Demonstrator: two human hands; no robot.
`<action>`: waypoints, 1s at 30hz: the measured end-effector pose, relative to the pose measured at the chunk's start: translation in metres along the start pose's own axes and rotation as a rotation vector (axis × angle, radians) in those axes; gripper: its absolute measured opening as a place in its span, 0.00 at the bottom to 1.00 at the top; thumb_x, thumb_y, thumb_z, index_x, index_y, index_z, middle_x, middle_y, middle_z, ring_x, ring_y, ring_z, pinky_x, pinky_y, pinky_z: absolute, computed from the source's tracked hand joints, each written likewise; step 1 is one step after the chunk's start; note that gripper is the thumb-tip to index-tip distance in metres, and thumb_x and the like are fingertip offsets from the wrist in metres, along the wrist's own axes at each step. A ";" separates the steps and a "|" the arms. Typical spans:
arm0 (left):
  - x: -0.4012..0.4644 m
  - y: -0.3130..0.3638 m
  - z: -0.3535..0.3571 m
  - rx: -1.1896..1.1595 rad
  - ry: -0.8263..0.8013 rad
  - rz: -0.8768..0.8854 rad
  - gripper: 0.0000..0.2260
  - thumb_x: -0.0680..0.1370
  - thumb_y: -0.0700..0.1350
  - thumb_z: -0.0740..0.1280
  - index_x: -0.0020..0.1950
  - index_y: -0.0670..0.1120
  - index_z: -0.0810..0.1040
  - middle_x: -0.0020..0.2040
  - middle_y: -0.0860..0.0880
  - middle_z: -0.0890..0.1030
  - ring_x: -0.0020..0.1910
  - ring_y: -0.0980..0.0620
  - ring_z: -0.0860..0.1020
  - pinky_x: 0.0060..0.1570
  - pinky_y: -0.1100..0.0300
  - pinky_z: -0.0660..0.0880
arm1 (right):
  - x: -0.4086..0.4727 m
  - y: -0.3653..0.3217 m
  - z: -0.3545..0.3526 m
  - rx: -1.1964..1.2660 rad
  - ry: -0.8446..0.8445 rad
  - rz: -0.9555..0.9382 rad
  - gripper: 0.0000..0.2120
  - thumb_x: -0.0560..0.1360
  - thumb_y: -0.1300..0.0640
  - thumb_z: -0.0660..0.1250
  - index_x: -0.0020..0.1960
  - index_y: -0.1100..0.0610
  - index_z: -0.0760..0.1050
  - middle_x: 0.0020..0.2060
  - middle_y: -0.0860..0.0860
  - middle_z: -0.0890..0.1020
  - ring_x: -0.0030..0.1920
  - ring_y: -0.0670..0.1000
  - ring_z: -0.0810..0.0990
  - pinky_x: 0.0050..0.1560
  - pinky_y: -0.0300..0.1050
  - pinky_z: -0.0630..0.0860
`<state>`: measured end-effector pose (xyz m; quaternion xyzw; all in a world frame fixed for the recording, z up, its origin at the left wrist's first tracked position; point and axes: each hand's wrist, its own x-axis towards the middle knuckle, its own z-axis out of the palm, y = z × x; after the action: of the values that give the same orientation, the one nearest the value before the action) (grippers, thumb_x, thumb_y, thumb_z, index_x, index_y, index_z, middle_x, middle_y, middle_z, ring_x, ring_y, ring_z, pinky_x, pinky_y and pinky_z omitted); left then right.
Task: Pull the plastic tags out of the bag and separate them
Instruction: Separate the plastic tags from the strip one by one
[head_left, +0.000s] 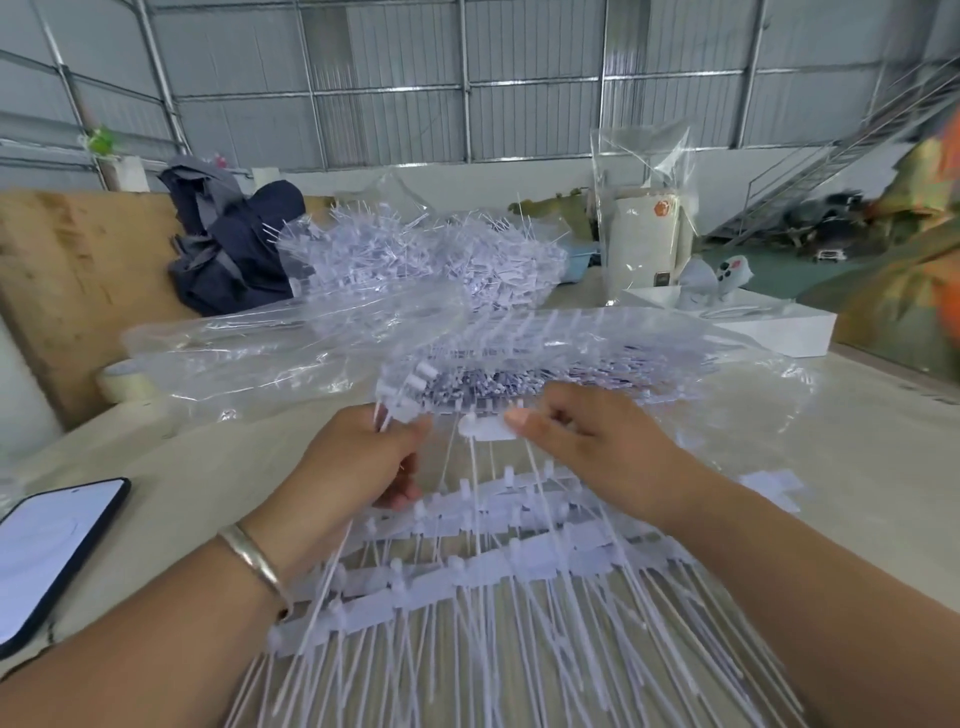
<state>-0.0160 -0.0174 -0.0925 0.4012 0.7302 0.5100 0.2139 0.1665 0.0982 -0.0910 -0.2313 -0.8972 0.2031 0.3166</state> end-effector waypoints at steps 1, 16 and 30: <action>-0.002 0.001 -0.001 -0.020 -0.036 -0.007 0.16 0.79 0.48 0.67 0.33 0.43 0.73 0.23 0.48 0.73 0.20 0.52 0.70 0.20 0.65 0.67 | -0.001 -0.003 0.003 -0.027 -0.041 -0.017 0.21 0.75 0.37 0.58 0.35 0.53 0.63 0.28 0.48 0.67 0.29 0.48 0.66 0.34 0.45 0.64; -0.008 0.018 -0.005 -0.409 -0.323 -0.185 0.09 0.57 0.52 0.79 0.26 0.51 0.81 0.26 0.55 0.61 0.22 0.58 0.55 0.20 0.67 0.51 | -0.004 -0.013 0.015 -0.079 0.002 -0.131 0.15 0.77 0.42 0.59 0.43 0.54 0.65 0.30 0.50 0.71 0.31 0.46 0.67 0.32 0.41 0.63; -0.008 0.016 -0.008 -0.379 -0.241 -0.046 0.08 0.62 0.47 0.78 0.28 0.50 0.79 0.26 0.53 0.66 0.21 0.58 0.58 0.19 0.67 0.55 | 0.000 -0.006 0.004 0.071 0.012 0.124 0.19 0.77 0.42 0.60 0.38 0.56 0.63 0.29 0.49 0.63 0.31 0.49 0.63 0.35 0.46 0.61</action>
<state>-0.0111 -0.0259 -0.0753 0.3951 0.5995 0.5814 0.3828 0.1624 0.0927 -0.0910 -0.2765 -0.8715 0.2526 0.3165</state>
